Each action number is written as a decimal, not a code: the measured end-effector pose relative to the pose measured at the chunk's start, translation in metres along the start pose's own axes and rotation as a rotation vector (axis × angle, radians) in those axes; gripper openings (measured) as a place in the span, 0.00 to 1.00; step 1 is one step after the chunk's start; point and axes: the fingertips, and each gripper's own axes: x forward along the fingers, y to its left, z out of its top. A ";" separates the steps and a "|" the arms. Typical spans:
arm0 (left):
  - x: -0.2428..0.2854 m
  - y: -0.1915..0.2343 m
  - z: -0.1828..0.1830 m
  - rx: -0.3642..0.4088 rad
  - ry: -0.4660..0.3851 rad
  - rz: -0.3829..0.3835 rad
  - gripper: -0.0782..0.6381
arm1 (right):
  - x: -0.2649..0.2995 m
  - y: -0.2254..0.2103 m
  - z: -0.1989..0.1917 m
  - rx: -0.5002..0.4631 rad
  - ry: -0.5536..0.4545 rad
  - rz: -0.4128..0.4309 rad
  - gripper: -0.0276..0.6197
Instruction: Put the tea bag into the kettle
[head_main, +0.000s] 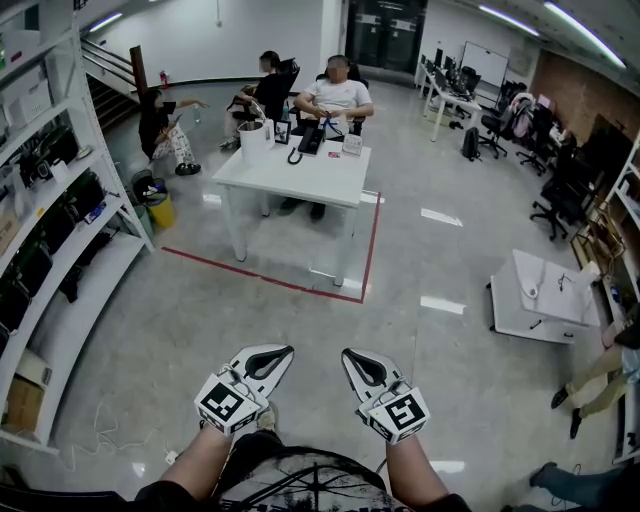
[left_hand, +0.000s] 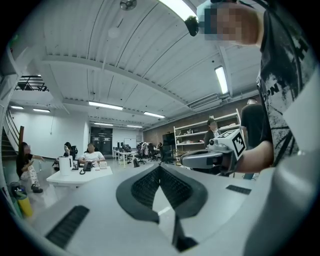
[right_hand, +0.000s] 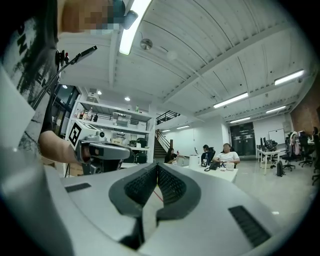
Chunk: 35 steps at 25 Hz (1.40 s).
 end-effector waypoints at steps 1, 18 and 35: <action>0.001 0.000 -0.001 -0.002 0.002 -0.001 0.12 | 0.000 0.000 0.000 0.001 -0.003 0.002 0.06; 0.023 0.040 -0.013 -0.022 0.006 -0.033 0.12 | 0.034 -0.024 -0.015 0.010 0.019 -0.041 0.06; 0.059 0.171 -0.025 -0.064 -0.017 -0.087 0.12 | 0.156 -0.075 -0.015 -0.019 0.057 -0.097 0.06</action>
